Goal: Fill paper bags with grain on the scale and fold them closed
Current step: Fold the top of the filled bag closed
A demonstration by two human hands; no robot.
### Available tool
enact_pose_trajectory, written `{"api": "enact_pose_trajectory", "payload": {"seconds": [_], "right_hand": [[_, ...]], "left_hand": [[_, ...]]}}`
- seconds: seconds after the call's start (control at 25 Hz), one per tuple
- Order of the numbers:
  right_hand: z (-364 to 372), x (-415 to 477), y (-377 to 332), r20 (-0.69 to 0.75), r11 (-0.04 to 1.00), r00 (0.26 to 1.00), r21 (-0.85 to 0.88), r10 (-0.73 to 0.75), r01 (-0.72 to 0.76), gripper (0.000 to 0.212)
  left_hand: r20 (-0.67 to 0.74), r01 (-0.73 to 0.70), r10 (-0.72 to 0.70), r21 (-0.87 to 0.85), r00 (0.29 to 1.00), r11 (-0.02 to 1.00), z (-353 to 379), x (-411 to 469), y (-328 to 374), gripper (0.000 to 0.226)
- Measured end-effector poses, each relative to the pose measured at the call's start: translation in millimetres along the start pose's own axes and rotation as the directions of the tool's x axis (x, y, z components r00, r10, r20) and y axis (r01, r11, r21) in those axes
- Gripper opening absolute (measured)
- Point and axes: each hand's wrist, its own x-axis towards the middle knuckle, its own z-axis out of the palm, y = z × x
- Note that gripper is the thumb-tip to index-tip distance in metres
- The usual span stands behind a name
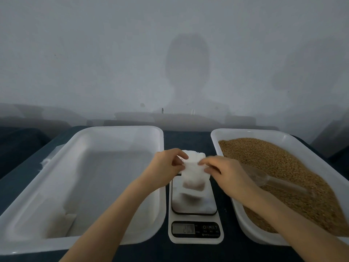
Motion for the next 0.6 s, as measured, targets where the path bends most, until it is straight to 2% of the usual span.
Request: {"api": "enact_pose_trajectory", "payload": {"seconds": [0.12, 0.4, 0.6], "right_hand": [[-4, 1, 3, -0.008, 0.999, 0.999, -0.020, -0.047, 0.046, 0.033], [12, -12, 19, 0.046, 0.998, 0.998, -0.053, -0.036, 0.039, 0.036], [13, -16, 23, 0.026, 1.000, 1.000, -0.023, -0.015, 0.015, 0.037]], "left_hand": [[-0.002, -0.001, 0.001, 0.037, 1.000, 0.999, 2, -6, 1, 0.023], [0.075, 0.010, -0.021, 0.141, 0.997, 0.990, 18, -8, -8, 0.028], [0.043, -0.024, 0.018, 0.146, 0.999, 0.989, 20, -9, -11, 0.028]]}}
